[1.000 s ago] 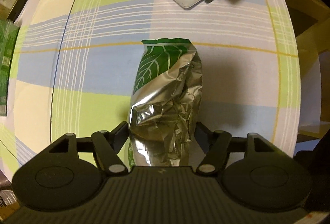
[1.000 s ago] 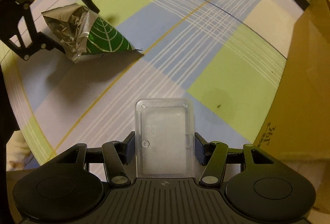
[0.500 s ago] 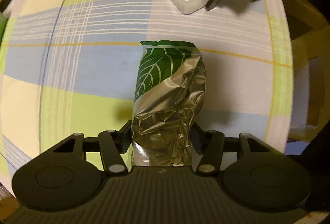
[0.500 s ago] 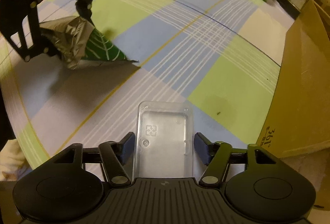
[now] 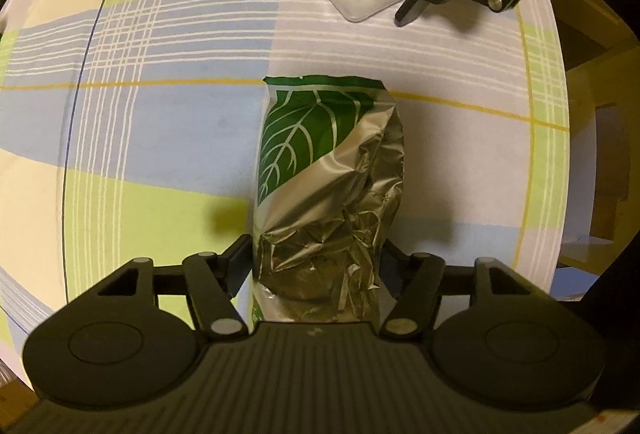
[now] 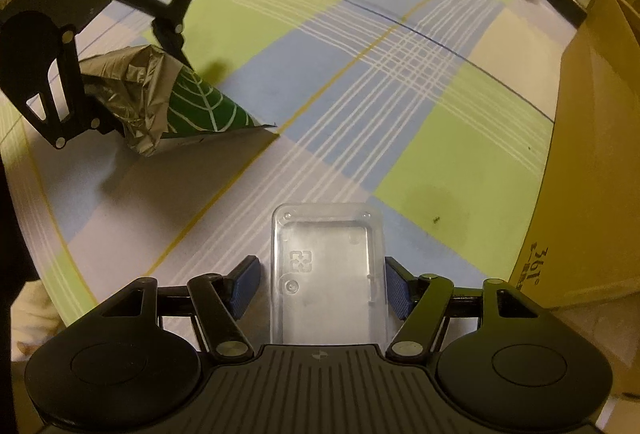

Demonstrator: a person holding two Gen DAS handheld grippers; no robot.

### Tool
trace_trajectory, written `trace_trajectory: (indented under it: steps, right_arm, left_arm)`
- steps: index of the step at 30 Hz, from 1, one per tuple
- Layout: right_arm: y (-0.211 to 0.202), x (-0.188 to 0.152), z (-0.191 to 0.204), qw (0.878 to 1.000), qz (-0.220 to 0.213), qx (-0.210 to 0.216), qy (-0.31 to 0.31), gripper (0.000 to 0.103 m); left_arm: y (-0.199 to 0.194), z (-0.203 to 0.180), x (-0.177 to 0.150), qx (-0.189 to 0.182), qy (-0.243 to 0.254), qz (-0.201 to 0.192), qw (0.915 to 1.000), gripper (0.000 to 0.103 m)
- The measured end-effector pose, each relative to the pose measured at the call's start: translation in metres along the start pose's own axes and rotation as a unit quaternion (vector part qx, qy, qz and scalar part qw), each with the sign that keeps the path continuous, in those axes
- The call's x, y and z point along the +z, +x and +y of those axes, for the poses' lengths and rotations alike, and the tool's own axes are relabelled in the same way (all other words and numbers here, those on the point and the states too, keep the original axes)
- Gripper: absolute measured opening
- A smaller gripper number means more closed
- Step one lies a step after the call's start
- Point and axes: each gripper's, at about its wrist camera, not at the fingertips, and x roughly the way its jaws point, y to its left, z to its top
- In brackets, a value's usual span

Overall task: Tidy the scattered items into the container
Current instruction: 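Lift and carry the foil bag and clear tray with both tools toward the cardboard box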

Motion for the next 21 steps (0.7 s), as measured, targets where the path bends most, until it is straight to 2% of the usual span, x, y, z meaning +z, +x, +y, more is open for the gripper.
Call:
trace_trajectory:
  steps: [2,3,12,21]
  right_arm:
    - [-0.001,0.0,-0.001,1.0,0.002,0.003,0.004,0.062]
    - [-0.001,0.0,-0.001,1.0,0.003,0.003,0.004,0.054]
    - [-0.019,-0.005,0.006,1.0,-0.005,-0.001,0.023,0.054]
    - [-0.054,-0.013,0.015,0.999,-0.036,-0.011,0.037,0.054]
  left_arm:
    - [-0.003,-0.002,0.0,0.004,0.0,0.003,1.0,0.051]
    - [-0.004,-0.004,0.0,0.006,0.004,0.005,1.0,0.05]
    - [-0.013,-0.013,-0.008,0.006,-0.003,0.003,1.0,0.047]
    - [-0.048,-0.03,-0.017,0.025,-0.022,0.005,0.9994,0.047]
